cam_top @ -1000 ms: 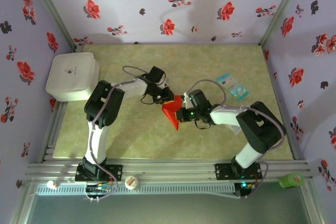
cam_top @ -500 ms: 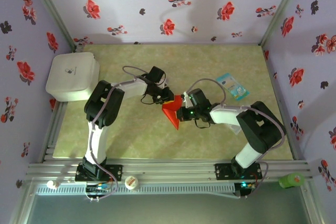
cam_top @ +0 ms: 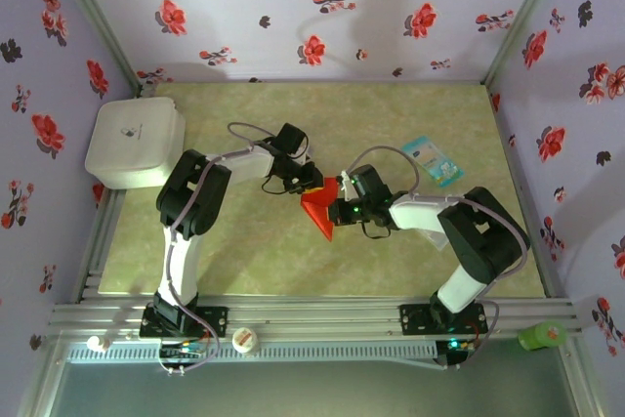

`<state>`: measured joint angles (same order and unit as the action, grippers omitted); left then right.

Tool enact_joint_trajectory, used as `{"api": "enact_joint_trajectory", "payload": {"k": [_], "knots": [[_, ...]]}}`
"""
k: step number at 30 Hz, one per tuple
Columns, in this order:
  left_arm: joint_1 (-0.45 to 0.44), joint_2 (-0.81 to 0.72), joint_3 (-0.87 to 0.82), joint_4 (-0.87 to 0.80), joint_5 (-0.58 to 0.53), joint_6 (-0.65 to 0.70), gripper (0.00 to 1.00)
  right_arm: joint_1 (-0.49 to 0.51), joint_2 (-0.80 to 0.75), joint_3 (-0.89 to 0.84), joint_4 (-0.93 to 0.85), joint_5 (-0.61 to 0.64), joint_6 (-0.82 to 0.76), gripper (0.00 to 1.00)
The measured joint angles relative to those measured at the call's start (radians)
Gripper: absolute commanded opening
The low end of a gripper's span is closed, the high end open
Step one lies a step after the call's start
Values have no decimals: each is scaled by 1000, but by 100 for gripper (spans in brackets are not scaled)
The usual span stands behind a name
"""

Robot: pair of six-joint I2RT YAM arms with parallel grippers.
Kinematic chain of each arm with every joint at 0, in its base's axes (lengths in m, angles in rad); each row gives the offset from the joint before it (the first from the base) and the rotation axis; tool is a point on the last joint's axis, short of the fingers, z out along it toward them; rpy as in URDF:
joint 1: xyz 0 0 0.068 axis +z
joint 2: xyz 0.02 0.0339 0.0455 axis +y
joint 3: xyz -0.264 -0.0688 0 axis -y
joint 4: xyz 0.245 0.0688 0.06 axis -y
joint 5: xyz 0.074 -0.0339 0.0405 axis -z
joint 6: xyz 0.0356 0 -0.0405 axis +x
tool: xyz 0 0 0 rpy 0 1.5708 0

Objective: Fold a paper plane with a square sheet of paper (pick it up from the middle)
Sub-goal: Third fold the triangle at the center of the table.

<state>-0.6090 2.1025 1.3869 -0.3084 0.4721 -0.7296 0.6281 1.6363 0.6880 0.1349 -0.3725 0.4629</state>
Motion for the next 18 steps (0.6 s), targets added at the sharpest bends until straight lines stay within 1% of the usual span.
{"api": "enact_joint_trajectory", "payload": {"k": [18], "knots": [[0,-1,0,0,0,0,22,0,15,12,-6,3,0,0]]}}
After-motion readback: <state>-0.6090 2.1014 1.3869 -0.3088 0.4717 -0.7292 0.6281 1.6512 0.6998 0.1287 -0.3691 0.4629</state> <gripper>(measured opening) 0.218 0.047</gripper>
